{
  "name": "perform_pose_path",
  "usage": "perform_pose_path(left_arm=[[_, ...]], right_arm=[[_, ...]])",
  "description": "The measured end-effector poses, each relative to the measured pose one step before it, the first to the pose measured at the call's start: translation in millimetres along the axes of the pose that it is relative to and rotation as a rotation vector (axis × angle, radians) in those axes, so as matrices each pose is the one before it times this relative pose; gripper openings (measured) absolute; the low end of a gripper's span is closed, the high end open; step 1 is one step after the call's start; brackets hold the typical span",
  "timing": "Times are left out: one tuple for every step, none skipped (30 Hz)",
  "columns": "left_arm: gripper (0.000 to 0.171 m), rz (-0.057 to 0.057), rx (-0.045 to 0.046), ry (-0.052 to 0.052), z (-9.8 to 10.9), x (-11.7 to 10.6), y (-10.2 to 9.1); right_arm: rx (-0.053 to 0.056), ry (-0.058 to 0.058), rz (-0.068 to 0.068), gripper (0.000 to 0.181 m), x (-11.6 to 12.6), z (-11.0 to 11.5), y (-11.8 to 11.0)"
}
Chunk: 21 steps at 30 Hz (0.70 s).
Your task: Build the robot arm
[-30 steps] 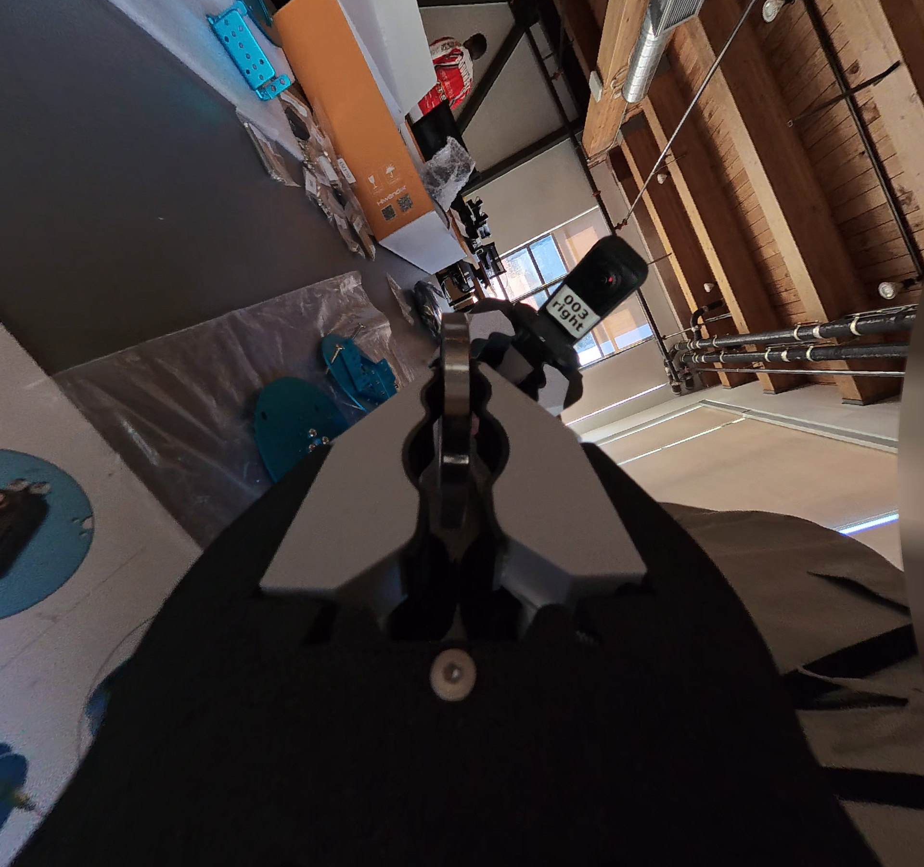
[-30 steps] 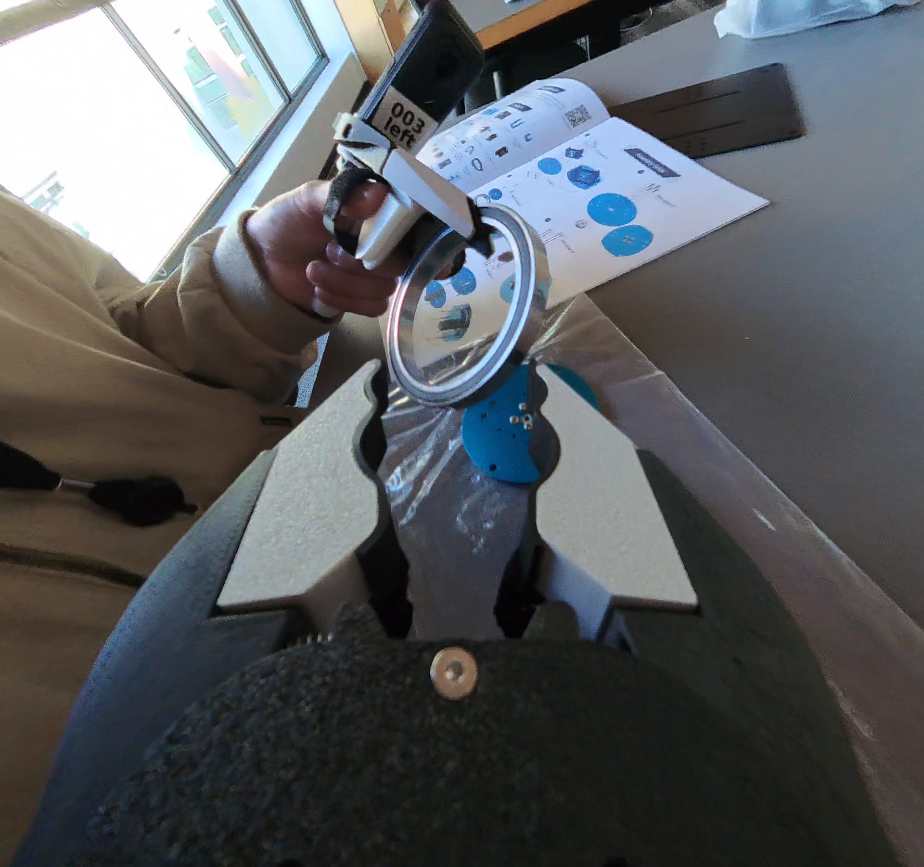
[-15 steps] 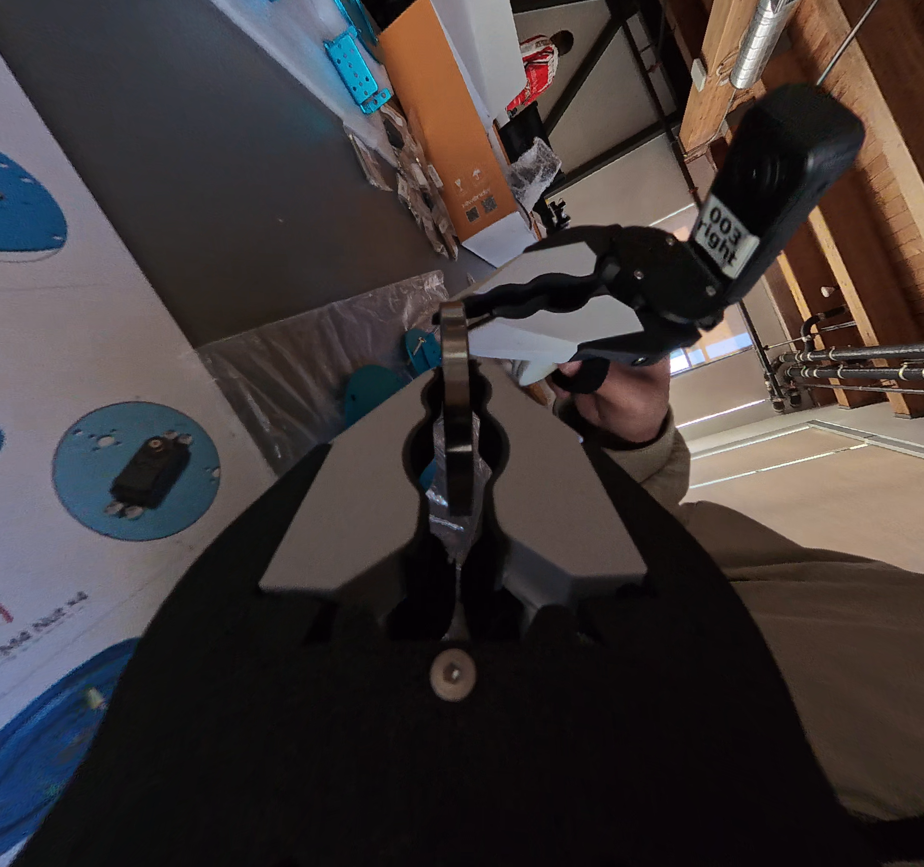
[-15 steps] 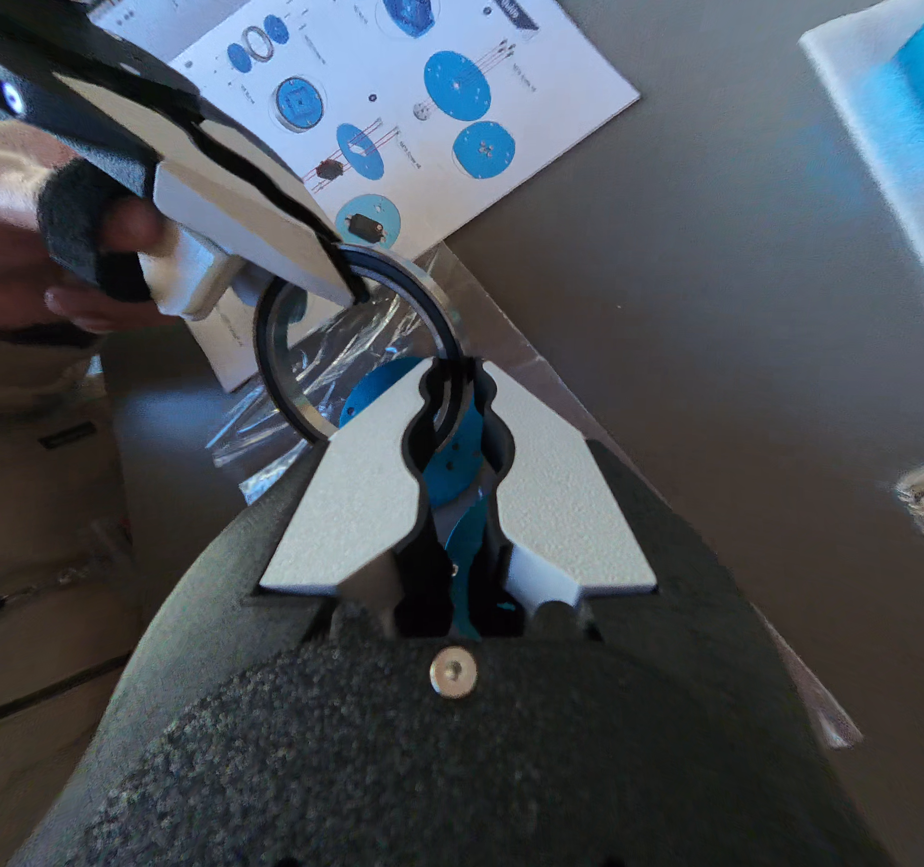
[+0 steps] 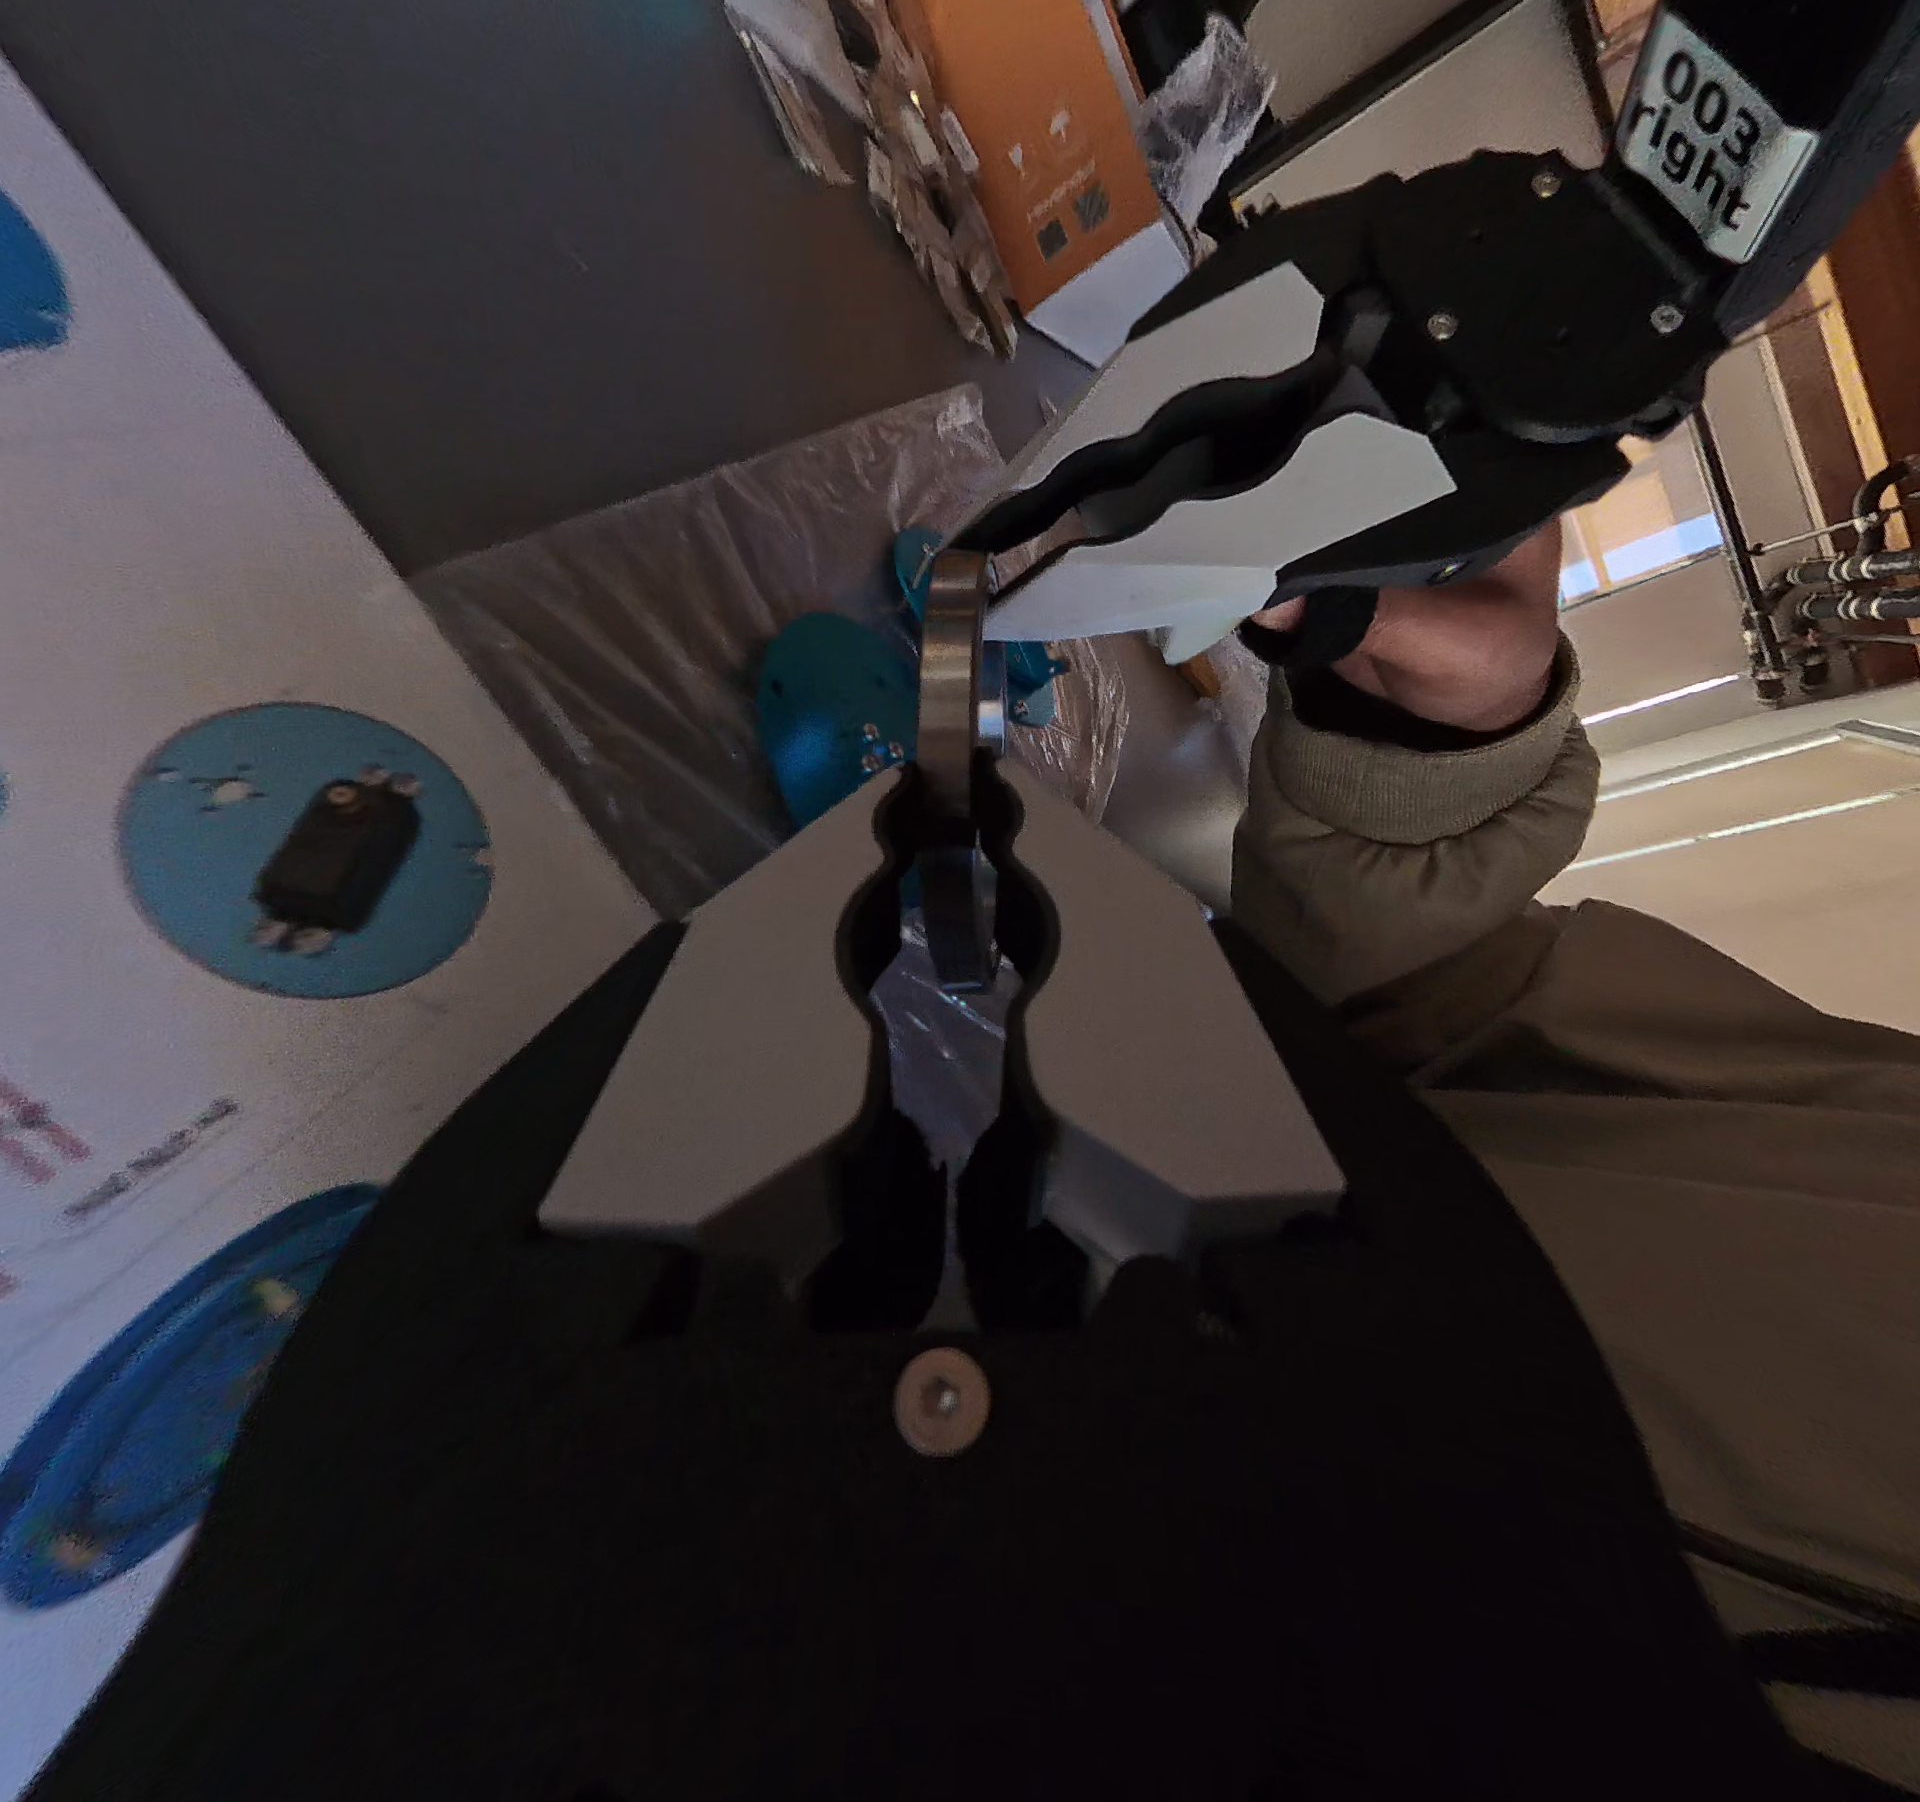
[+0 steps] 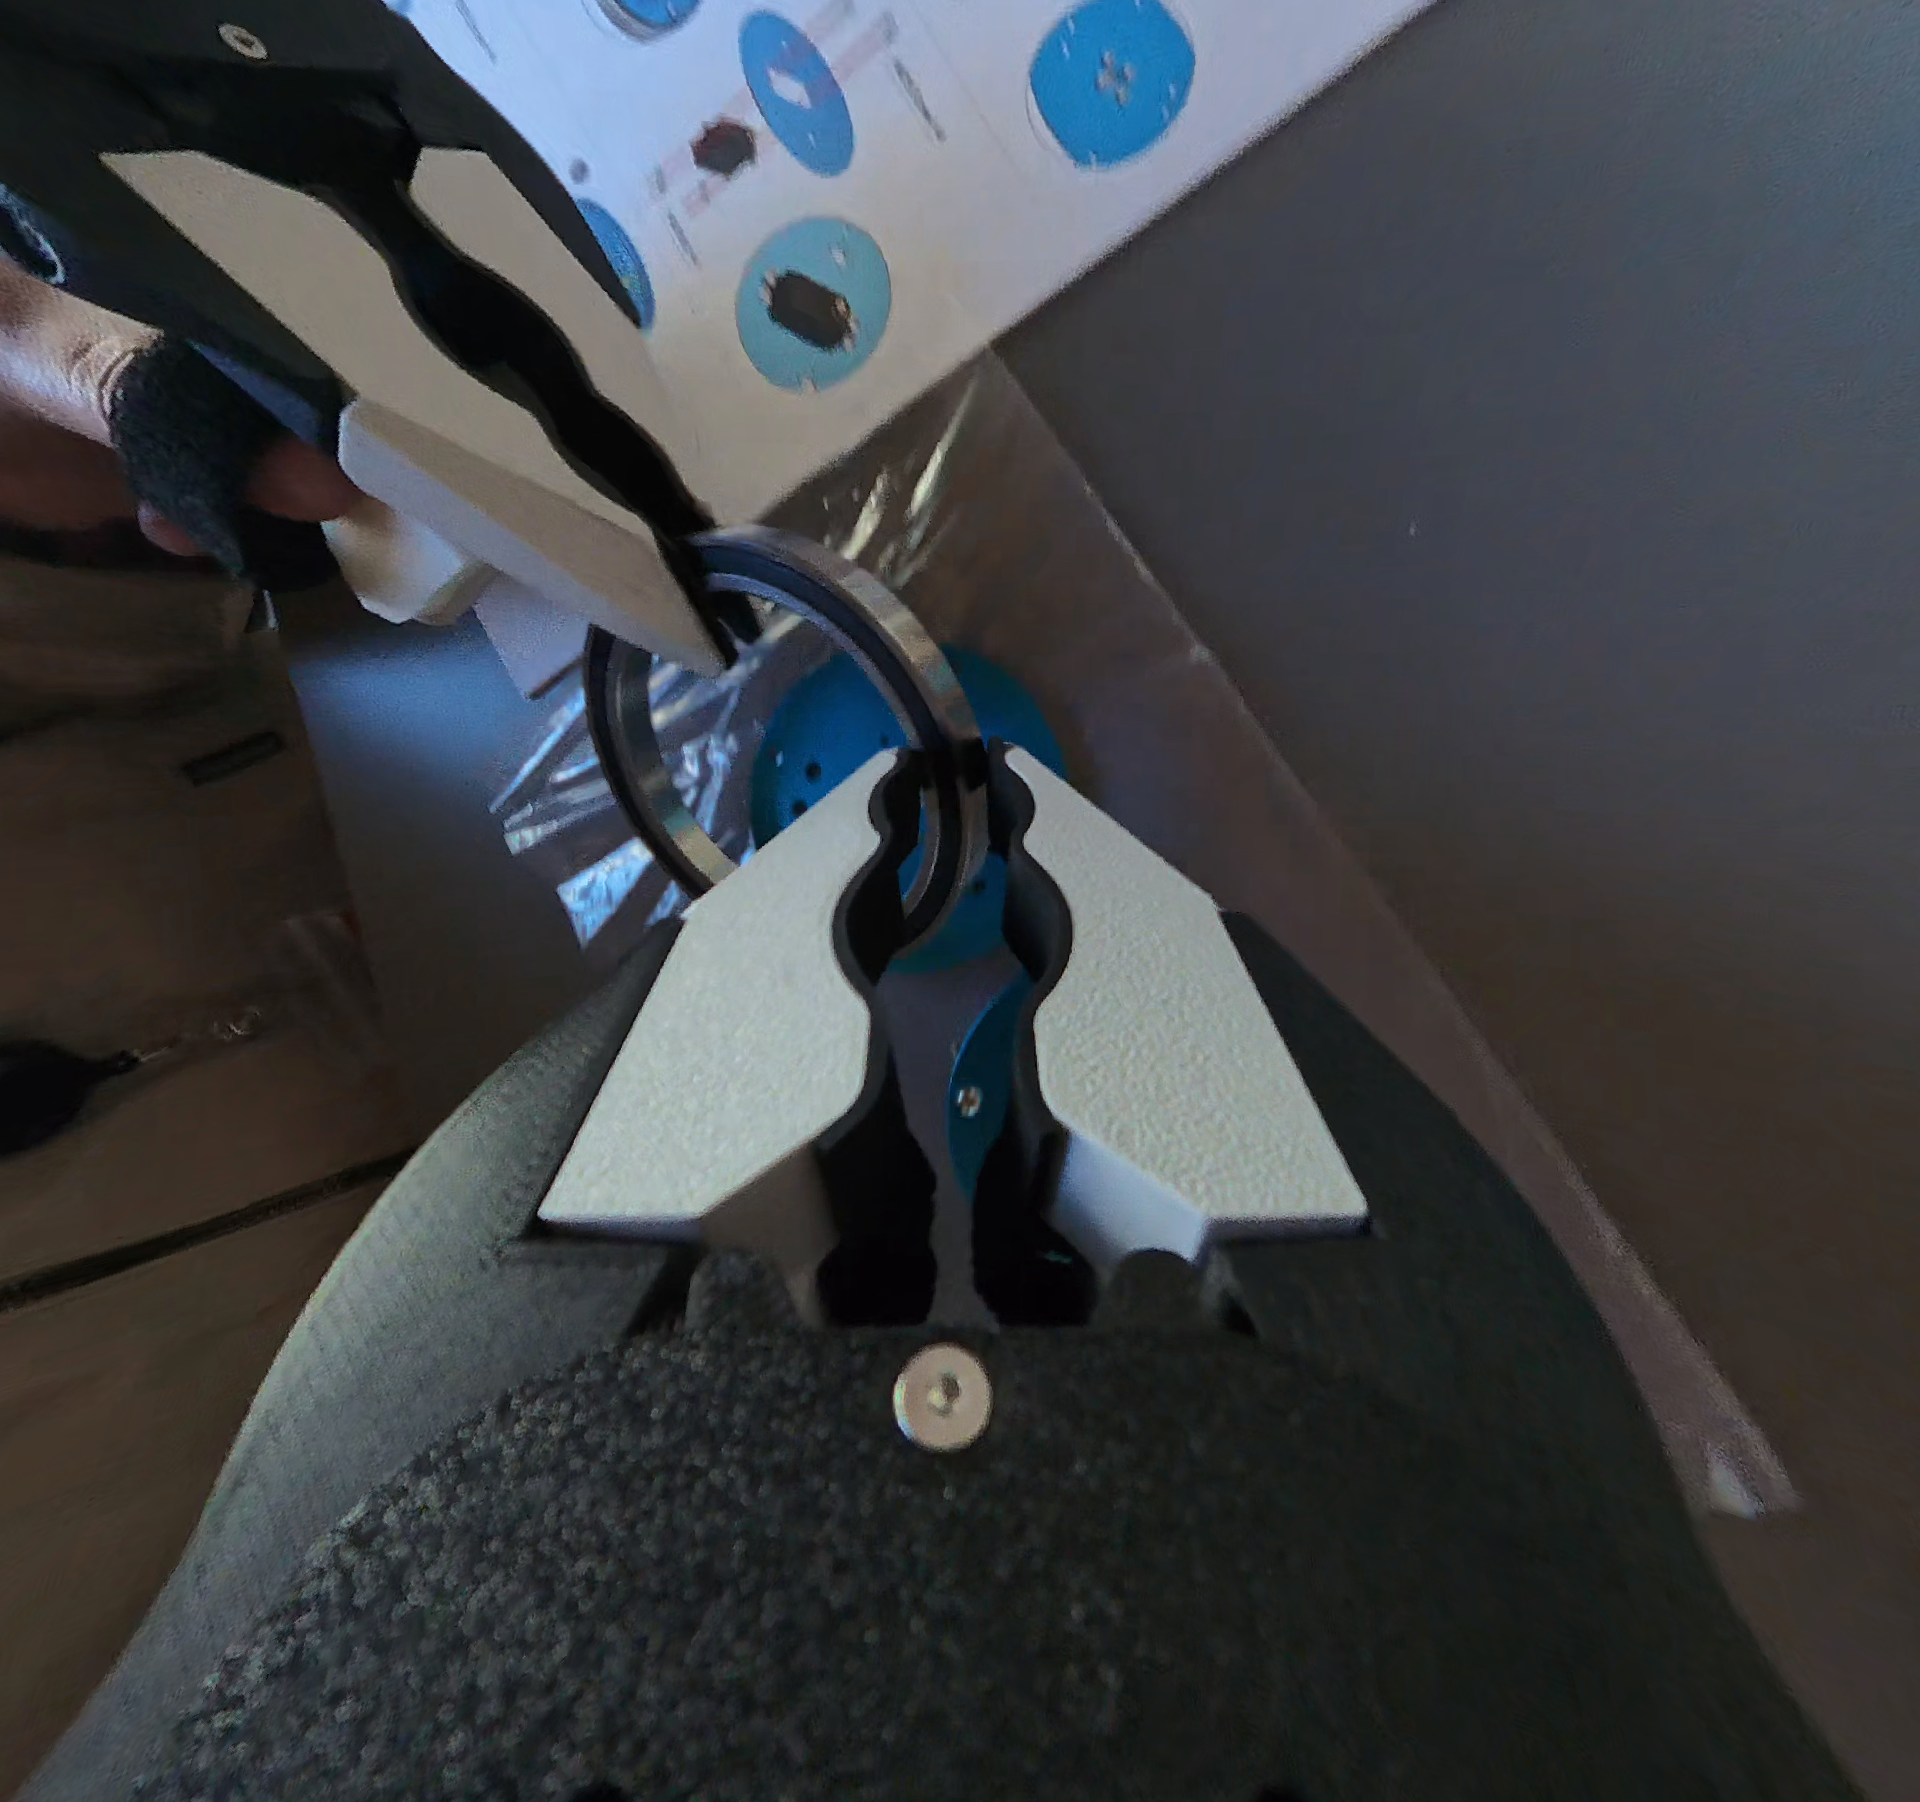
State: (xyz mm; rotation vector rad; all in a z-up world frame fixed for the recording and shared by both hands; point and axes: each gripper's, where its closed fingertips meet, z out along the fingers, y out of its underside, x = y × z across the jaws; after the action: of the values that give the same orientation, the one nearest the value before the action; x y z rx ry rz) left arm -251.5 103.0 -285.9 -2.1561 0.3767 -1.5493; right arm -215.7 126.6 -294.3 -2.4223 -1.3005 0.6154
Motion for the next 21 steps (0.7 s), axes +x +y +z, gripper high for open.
perform_pose_path(left_arm=[[0.011,0.0013,0.01333,-0.0173,-6.68,-3.04,-6.05],[0.011,0.0076,0.00969,-0.0251,-6.44,-4.14,-5.97],[0.011,0.0114,0.01864,-0.0289,-6.28,-5.20,-7.88],[0.011,0.0077,0.02269,-0.0282,-6.14,-6.18,-9.26],[0.011,0.0048,0.01508,-0.0254,-4.69,-7.15,-8.77],[0.011,-0.0045,0.00737,-0.0199,-3.00,-7.52,-7.35],[0.011,-0.0068,-0.00055,-0.0152,-1.43,-7.01,-5.32],[0.011,-0.0032,0.00244,-0.0176,-0.67,-6.33,-4.18],[0.012,0.0022,-0.00198,-0.0151,0.31,-4.97,-2.09],[0.012,0.0014,-0.01404,-0.0031,1.67,-2.41,0.72],[0.012,-0.0017,-0.02099,0.0076,3.00,-0.17,2.17],[0.011,0.0018,-0.01724,0.0072,4.01,0.51,2.06],[0.012,0.0067,-0.01912,0.0044,5.07,0.85,2.21],[0.012,0.0084,-0.02179,0.0039,5.29,1.13,2.10],[0.012,0.0093,-0.01865,0.0045,4.77,1.43,0.98],[0.012,0.0113,-0.01656,0.0035,3.76,1.31,0.22],[0.012,0.0116,-0.01579,0.0031,2.82,1.07,0.04],[0.012,0.0071,-0.01351,0.0047,2.23,1.04,-0.36],[0.012,0.0048,-0.01709,0.0034,1.98,0.34,0.48],[0.012,0.0070,-0.02773,-0.0027,1.71,-0.84,2.21],[0.013,0.0101,-0.03388,-0.0123,1.14,-2.24,3.20]], right_arm=[[-0.0030,-0.0091,-0.0205,0.012,0.41,1.91,-10.15],[-0.0021,0.0001,-0.0246,0.012,1.92,2.22,-12.13],[-0.0028,0.0063,-0.0279,0.012,3.04,2.54,-13.09],[-0.0063,0.0128,-0.0315,0.012,3.56,2.74,-12.49],[-0.0108,0.0155,-0.0307,0.012,4.13,3.08,-10.92],[-0.0079,0.0139,-0.0277,0.012,5.06,4.09,-9.13],[-0.0008,0.0050,-0.0082,0.012,5.04,5.06,-6.67],[0.0054,-0.0061,0.0105,0.012,3.95,5.30,-3.68],[0.0068,-0.0154,0.0160,0.011,1.96,4.86,-0.40],[-0.0022,-0.0247,0.0182,0.012,0.03,3.67,3.62],[-0.0002,-0.0209,0.0186,0.012,0.01,2.25,5.11],[0.0048,-0.0124,0.0167,0.012,0.94,0.94,5.14],[0.0006,-0.0086,0.0182,0.012,1.57,-0.11,5.81],[-0.0040,-0.0054,0.0188,0.012,1.69,-0.54,6.28],[-0.0054,-0.0040,0.0170,0.012,1.48,-0.87,6.08],[0.0010,-0.0027,0.0135,0.012,1.10,-1.22,4.96],[0.0084,-0.0027,0.0087,0.012,0.98,-1.34,3.38],[0.0090,-0.0054,0.0129,0.012,0.54,-1.18,2.84],[0.0045,-0.0072,0.0162,0.011,0.05,-0.94,2.77],[-0.0021,-0.0081,0.0119,0.012,-0.24,-0.07,2.76],[-0.0084,-0.0094,0.0056,0.012,-0.93,0.86,2.35]])
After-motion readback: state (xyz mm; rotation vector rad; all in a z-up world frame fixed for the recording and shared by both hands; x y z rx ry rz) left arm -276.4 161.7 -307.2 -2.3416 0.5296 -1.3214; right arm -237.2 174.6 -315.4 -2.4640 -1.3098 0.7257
